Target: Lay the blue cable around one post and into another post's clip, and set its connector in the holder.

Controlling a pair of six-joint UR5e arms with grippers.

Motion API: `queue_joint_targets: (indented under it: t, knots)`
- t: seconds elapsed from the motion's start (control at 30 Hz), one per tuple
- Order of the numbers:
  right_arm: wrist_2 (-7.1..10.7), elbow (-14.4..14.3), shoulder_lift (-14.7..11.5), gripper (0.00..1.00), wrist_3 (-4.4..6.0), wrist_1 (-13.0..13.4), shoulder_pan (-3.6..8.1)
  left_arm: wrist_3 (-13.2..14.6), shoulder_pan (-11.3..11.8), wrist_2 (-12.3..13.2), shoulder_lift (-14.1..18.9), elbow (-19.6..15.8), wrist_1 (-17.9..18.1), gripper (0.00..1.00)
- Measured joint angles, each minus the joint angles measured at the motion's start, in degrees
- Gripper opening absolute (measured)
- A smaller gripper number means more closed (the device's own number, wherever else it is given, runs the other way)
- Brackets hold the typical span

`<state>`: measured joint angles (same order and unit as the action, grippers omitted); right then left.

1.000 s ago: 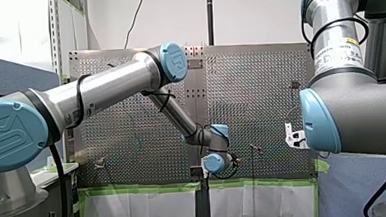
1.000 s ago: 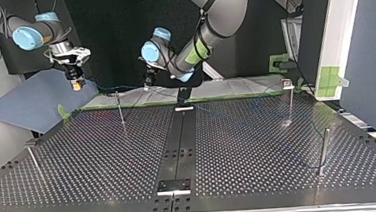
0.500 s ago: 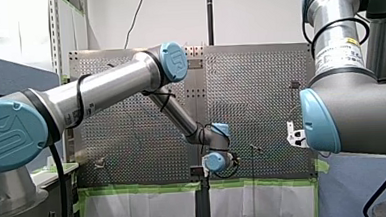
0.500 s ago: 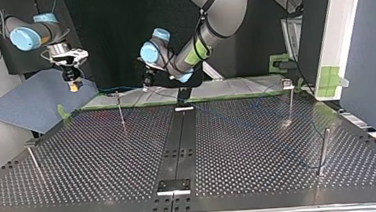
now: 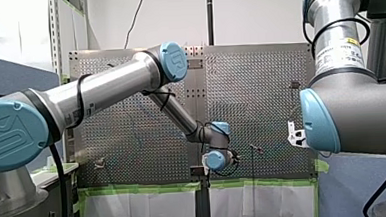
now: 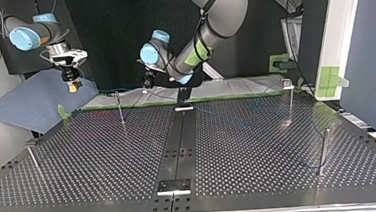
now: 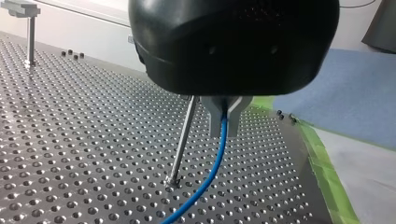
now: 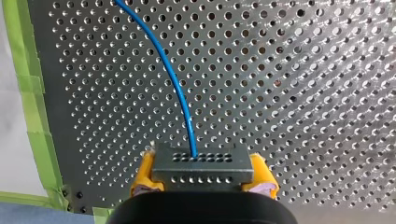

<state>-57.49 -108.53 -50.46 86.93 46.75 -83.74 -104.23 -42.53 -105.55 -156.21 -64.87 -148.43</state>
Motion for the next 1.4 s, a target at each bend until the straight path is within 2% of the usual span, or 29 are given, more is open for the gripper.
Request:
queue_joint_targets:
  t: [0.63,0.9,1.4]
  knots:
    - [0.05,-0.1,0.1,0.0,-0.06,-0.2,0.04,2.1,-2.2,-0.8,0.5,-0.6,-0.3,0.0]
    - [-0.06,-0.1,0.2,0.0,0.22,-0.2,0.39,2.0,-2.1,-0.8,2.2,-0.8,-0.5,0.0]
    - [-0.83,-0.1,0.3,0.0,0.49,0.0,1.19,1.9,-1.5,-0.6,2.5,-1.6,-0.5,0.0]
